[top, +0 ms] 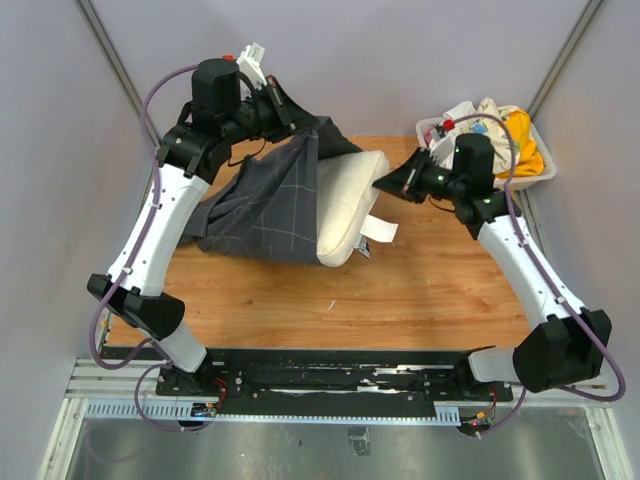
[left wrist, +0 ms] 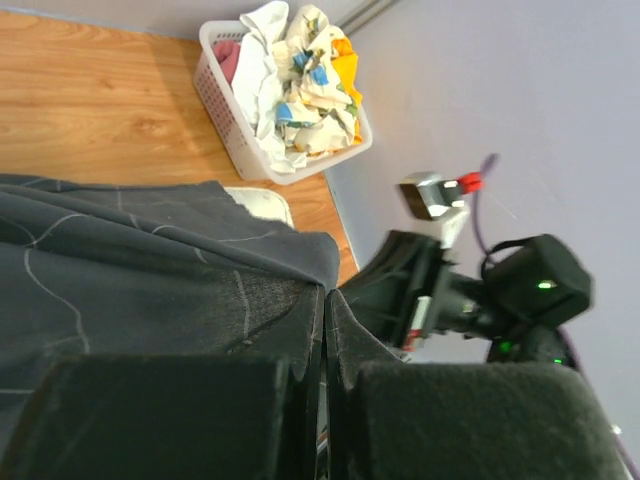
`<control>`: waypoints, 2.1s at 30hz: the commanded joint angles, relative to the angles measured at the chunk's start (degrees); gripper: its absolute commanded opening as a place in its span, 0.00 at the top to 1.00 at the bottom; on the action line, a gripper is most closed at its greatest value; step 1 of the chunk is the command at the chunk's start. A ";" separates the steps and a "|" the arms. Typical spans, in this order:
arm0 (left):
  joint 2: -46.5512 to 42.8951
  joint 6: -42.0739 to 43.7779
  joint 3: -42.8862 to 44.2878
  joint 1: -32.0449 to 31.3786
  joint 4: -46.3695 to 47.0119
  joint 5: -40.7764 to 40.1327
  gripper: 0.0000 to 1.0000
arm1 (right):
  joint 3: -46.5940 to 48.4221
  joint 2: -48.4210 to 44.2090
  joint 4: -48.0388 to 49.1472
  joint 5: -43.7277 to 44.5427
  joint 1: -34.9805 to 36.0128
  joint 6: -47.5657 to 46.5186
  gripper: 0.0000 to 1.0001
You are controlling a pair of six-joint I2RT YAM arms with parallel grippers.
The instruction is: Put the pillow into the pillowcase
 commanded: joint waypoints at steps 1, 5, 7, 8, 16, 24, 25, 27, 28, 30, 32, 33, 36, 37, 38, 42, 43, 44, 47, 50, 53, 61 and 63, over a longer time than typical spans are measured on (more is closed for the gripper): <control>-3.69 -2.54 -1.01 2.81 7.52 4.34 1.00 | 11.31 -2.85 -6.70 -4.11 -3.09 -3.38 0.99; -4.30 -4.36 -1.66 4.64 10.42 6.50 1.00 | 19.67 -0.56 -12.71 -5.76 -3.78 -5.34 0.99; -3.97 -4.81 -1.56 4.69 10.80 6.93 1.00 | 17.41 -0.68 -13.13 -5.29 -3.86 -5.73 0.99; -3.79 -4.80 -1.60 4.67 10.74 6.96 1.00 | 15.51 -1.18 -13.02 -4.58 -3.95 -6.04 0.98; -3.19 -4.81 -2.07 4.85 10.93 6.11 1.00 | -3.57 -8.79 -11.09 2.02 -7.78 -8.77 0.63; -2.63 -4.09 0.02 5.50 9.57 5.27 1.00 | -15.88 -13.38 -5.97 2.99 -10.88 -7.59 0.53; -2.51 -4.18 0.02 5.58 9.55 5.42 1.00 | -17.21 -13.05 -5.02 2.67 -10.97 -7.33 0.53; -2.62 -4.27 -0.27 5.59 9.84 5.44 1.00 | -19.96 -11.96 -2.23 1.28 -10.98 -6.54 0.53; -2.58 -4.35 -0.32 5.56 9.95 5.59 1.00 | -21.28 -11.30 0.76 0.36 -10.98 -5.66 0.53; -2.58 -4.51 -0.49 5.62 10.00 5.58 1.00 | -24.12 -9.60 4.26 -0.73 -10.94 -4.16 0.53; -2.57 -4.57 -0.61 5.53 10.25 5.75 1.00 | -25.53 -8.27 6.96 -1.07 -10.58 -3.12 0.53; -2.68 -4.72 -0.83 5.57 10.48 5.91 1.00 | -25.86 -7.67 8.29 -1.18 -10.05 -2.84 0.53; -2.73 -4.81 -1.39 5.59 10.69 6.20 1.00 | -24.91 -5.44 10.33 -0.14 -7.18 -2.55 0.53; -2.74 -4.88 -1.58 5.55 10.75 6.18 1.00 | -24.49 -4.55 11.45 0.02 -6.06 -2.31 0.53; -2.67 -4.78 -1.74 5.57 10.71 6.18 1.00 | -24.13 -3.61 12.81 -0.10 -5.14 -1.28 0.53; -2.92 -4.28 -2.20 5.63 10.44 6.03 1.00 | -22.19 -1.32 17.91 0.05 -1.97 1.53 0.52; -3.00 -4.15 -2.38 5.55 10.37 5.95 1.00 | -21.02 -0.53 17.76 0.23 -1.24 1.47 0.52; -3.00 -4.02 -2.50 5.60 10.40 5.96 1.00 | -19.83 0.38 17.18 0.40 -0.46 1.19 0.52; -2.91 -4.15 -2.46 5.56 10.38 6.09 1.00 | -17.41 2.96 17.63 0.70 1.75 1.64 0.52; -2.77 -4.28 -2.33 5.57 10.52 6.18 1.00 | -15.81 4.71 17.34 1.63 3.14 1.55 0.52; -2.60 -4.29 -2.02 5.57 10.53 6.26 1.00 | -14.56 7.22 17.37 2.07 4.06 1.24 0.52; -2.48 -4.79 -1.81 5.51 10.86 6.48 1.00 | -10.90 12.49 16.20 5.41 7.34 -0.41 0.53; -2.40 -4.95 -1.57 5.49 11.00 6.62 1.00 | -10.02 13.68 15.89 6.37 8.21 -0.89 0.53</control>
